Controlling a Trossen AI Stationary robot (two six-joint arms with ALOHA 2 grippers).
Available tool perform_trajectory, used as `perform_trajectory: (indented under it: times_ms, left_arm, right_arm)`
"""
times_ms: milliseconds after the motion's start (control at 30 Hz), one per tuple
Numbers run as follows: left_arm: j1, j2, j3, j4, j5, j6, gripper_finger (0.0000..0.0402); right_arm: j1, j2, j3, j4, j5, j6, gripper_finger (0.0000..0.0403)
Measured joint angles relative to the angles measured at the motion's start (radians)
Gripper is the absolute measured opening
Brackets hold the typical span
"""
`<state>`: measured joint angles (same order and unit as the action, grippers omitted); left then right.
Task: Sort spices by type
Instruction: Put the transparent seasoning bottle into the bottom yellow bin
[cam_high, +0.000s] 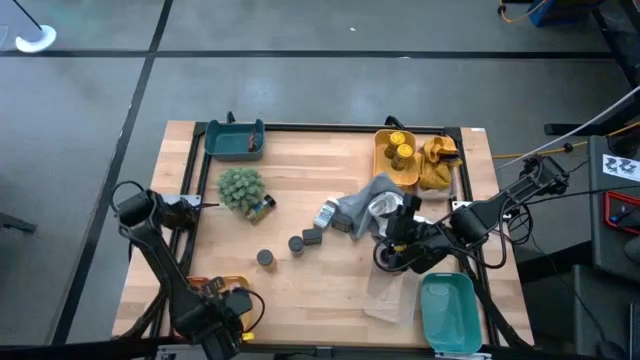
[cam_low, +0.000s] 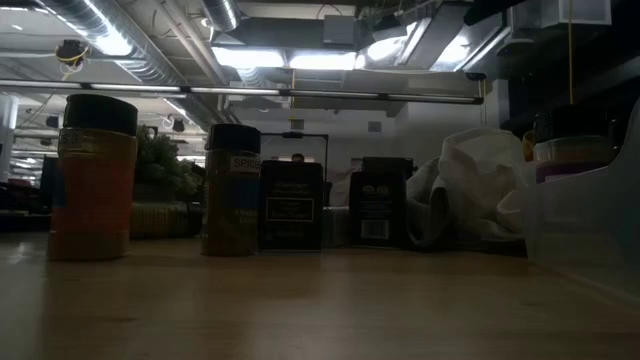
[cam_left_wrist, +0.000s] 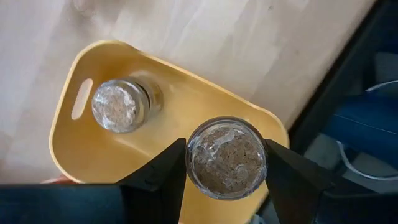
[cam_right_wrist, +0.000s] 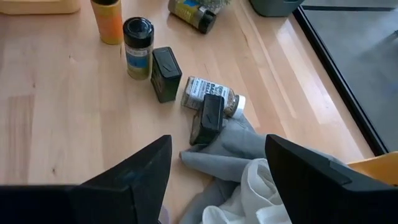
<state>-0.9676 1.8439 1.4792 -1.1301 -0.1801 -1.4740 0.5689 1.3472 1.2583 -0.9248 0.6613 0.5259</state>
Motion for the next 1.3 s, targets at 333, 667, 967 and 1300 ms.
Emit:
perform_trajectory:
  times_ms: [333,667,967,1300]
  left_arm:
    - [0.0,0.04,0.0,-0.013,-0.072,0.008,0.0175]
    - [-0.003,0.04,0.0,-0.014,-0.081,-0.033,0.0175]
    - [-0.03,0.049,0.0,-0.016,-0.114,-0.173,0.0175]
    - [-0.04,0.088,0.0,-0.015,-0.123,-0.208,0.0175]
  right_arm:
    - [0.0,0.0,0.0,0.011,0.0,0.0,0.0257]
    - [0.0,0.0,0.0,0.011,-0.009,0.0,0.0257]
    - [0.0,0.0,0.0,0.011,-0.045,0.0,0.0257]
    - [0.0,0.0,0.0,0.011,-0.045,-0.01,0.0257]
